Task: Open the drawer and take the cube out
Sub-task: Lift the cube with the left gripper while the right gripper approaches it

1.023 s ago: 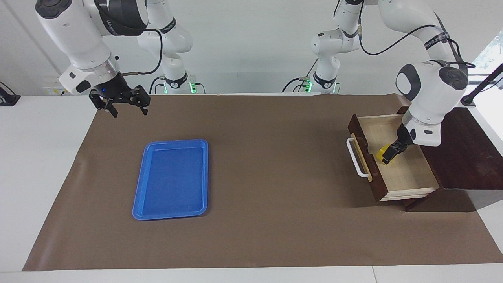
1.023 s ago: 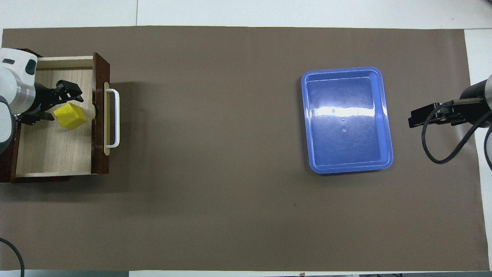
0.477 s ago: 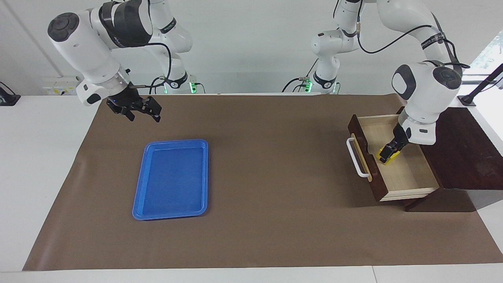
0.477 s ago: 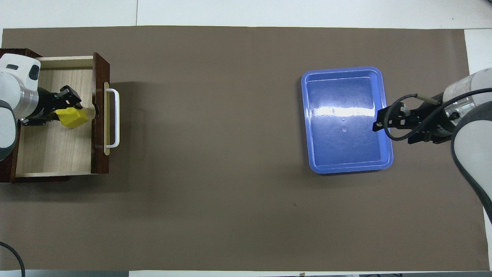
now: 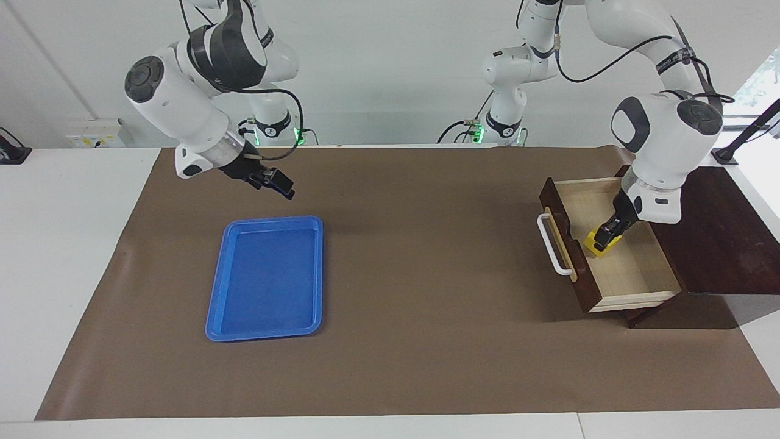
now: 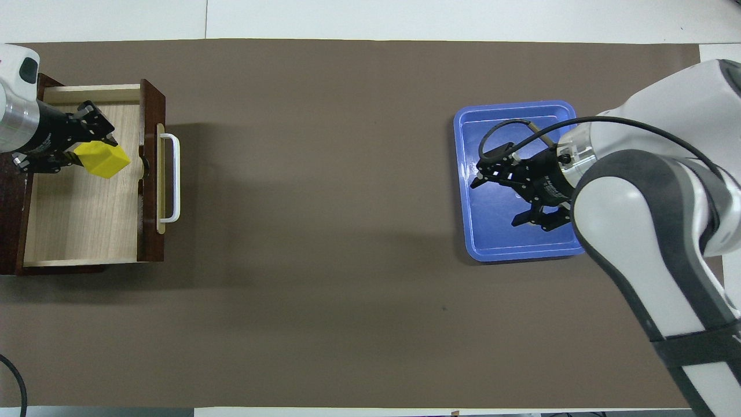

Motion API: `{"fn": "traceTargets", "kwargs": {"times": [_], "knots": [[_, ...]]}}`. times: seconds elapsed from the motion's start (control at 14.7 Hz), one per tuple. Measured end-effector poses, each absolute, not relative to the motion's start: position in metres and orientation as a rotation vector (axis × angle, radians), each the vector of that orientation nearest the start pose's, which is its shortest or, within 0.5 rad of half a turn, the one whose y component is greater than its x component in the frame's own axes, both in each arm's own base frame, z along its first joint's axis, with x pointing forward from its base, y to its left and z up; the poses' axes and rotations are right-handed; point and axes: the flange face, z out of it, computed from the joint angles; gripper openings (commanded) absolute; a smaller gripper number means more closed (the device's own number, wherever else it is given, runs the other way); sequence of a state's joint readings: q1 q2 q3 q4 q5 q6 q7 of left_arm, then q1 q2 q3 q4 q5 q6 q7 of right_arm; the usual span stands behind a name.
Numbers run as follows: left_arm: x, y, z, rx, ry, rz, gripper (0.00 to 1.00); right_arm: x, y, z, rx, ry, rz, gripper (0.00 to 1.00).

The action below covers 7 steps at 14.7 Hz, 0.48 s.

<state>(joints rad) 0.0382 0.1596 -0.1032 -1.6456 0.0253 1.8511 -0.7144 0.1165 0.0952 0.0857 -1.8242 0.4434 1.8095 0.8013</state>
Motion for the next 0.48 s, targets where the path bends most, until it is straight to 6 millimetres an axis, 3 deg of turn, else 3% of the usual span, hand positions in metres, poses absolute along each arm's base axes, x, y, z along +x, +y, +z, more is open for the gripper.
{"fn": "traceTargets", "kwargs": {"times": [0.14,0.27,0.48], "knots": [[0.612,-0.088,0.535,-2.933,-1.235,-0.062,0.0,0.565,0.171,0.466,-2.499,1.118,0.483,1.0],[0.604,-0.132,0.535,-2.826,-1.509,-0.028,0.0,0.568,0.177,0.459,-2.415,1.2,0.533,1.0],[0.594,-0.179,0.531,-2.629,-1.857,-0.016,0.0,0.57,0.181,0.448,-2.315,1.293,0.573,1.0]]}}
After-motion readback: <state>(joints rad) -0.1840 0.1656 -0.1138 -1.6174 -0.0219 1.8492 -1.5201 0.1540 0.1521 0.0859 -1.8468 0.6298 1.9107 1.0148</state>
